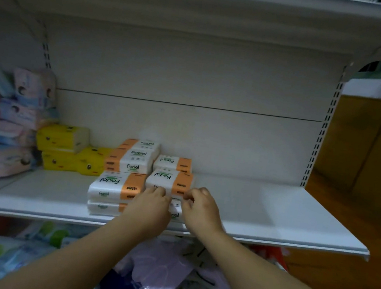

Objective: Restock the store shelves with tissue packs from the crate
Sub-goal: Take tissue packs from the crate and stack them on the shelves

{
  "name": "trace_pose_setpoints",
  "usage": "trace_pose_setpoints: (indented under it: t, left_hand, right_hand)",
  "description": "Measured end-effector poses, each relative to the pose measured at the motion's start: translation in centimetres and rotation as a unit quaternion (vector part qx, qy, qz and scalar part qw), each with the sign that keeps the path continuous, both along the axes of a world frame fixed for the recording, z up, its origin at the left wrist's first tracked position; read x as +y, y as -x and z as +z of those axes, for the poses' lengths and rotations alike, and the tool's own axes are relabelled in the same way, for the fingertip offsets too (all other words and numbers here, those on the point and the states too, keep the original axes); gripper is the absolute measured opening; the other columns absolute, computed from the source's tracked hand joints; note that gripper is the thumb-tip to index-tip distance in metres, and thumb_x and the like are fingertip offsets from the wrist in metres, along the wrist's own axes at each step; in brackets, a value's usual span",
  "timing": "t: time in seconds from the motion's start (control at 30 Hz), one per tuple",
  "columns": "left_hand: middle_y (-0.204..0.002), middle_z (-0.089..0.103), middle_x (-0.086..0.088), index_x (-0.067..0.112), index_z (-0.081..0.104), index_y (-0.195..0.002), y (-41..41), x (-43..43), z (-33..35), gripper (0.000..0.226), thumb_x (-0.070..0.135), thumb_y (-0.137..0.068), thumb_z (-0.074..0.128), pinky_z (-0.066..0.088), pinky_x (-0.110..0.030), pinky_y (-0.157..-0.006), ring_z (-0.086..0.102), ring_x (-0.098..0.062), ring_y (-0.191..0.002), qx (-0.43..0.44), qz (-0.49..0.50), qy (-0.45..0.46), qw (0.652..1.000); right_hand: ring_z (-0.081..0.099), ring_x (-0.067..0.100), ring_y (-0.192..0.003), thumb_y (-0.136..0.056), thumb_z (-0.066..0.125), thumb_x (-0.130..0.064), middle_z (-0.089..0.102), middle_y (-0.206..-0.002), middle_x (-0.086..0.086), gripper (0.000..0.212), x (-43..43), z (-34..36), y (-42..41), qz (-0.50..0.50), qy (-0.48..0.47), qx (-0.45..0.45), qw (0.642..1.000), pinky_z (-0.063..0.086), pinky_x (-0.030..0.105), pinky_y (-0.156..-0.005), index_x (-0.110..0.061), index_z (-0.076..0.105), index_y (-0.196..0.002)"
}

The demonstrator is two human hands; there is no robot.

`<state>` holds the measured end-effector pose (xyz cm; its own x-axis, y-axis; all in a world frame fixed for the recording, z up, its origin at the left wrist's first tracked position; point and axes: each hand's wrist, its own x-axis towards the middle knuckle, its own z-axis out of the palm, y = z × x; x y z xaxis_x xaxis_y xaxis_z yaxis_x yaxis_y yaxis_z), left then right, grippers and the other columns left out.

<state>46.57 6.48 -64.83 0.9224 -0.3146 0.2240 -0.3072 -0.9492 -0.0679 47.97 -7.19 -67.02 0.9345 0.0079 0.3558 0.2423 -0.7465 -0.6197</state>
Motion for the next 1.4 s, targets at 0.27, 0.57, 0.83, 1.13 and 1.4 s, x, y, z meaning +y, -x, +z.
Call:
trace_pose_setpoints:
  t: [0.27, 0.57, 0.83, 1.13, 1.4]
  left_hand:
    - [-0.139, 0.042, -0.008, 0.011, 0.043, -0.130, -1.2, 0.2, -0.4, 0.039, 0.022, -0.092, 0.042, 0.031, -0.035, -0.108, 0.040, -0.025, -0.127, 0.079, 0.029, 0.040, 0.996]
    - [-0.156, 0.015, -0.011, 0.009, 0.018, -0.148, -1.2, -2.1, 1.5, 0.056, 0.031, -0.099, 0.034, 0.017, -0.038, -0.116, 0.018, -0.028, -0.143, 0.148, 0.028, 0.088, 0.985]
    - [-0.157, 0.013, -0.012, 0.013, 0.020, -0.148, 4.5, -11.5, -0.8, 0.064, 0.030, -0.093, 0.048, 0.014, -0.029, -0.116, 0.015, -0.024, -0.144, 0.127, -0.144, 0.092, 0.977]
    - [-0.152, 0.027, -0.009, 0.017, 0.028, -0.145, 10.2, -24.1, -12.0, 0.064, 0.032, -0.089, 0.054, 0.023, -0.029, -0.112, 0.028, -0.023, -0.138, 0.221, -0.297, 0.043, 0.928]
    - [-0.139, 0.040, -0.005, 0.017, 0.039, -0.138, 10.3, -28.9, -22.9, 0.053, 0.034, -0.089, 0.052, 0.038, -0.038, -0.105, 0.043, -0.023, -0.125, 0.367, -0.245, -0.059, 0.896]
  right_hand:
    - [0.042, 0.029, -0.124, -0.094, 0.046, -0.019, 0.042, -0.134, 0.010, 0.039, 0.5, 0.4, -1.9, 0.032, 0.037, 0.044, 0.998, 0.036, 0.032, -0.105, -0.015, 0.049, -0.133]
    - [0.038, 0.027, -0.130, -0.096, 0.043, -0.018, 0.039, -0.141, 0.011, 0.042, -3.7, 0.4, -0.2, 0.033, 0.069, 0.043, 0.996, 0.029, 0.028, -0.108, -0.013, 0.044, -0.138]
    - [0.048, 0.025, -0.119, -0.089, 0.059, -0.015, 0.054, -0.124, 0.010, 0.034, -15.1, -2.0, 8.4, -0.028, 0.090, -0.040, 0.995, 0.028, 0.020, -0.100, -0.012, 0.059, -0.122]
    - [0.052, 0.023, -0.111, -0.090, 0.054, -0.026, 0.058, -0.114, 0.006, 0.030, -27.5, -13.3, 17.3, -0.084, 0.096, 0.149, 0.981, 0.041, 0.033, -0.098, -0.016, 0.060, -0.117]
    - [0.050, 0.026, -0.121, -0.088, 0.058, -0.035, 0.051, -0.132, 0.010, 0.048, -31.5, -24.2, 19.5, -0.094, 0.116, 0.391, 0.908, 0.041, 0.030, -0.098, -0.020, 0.047, -0.133]
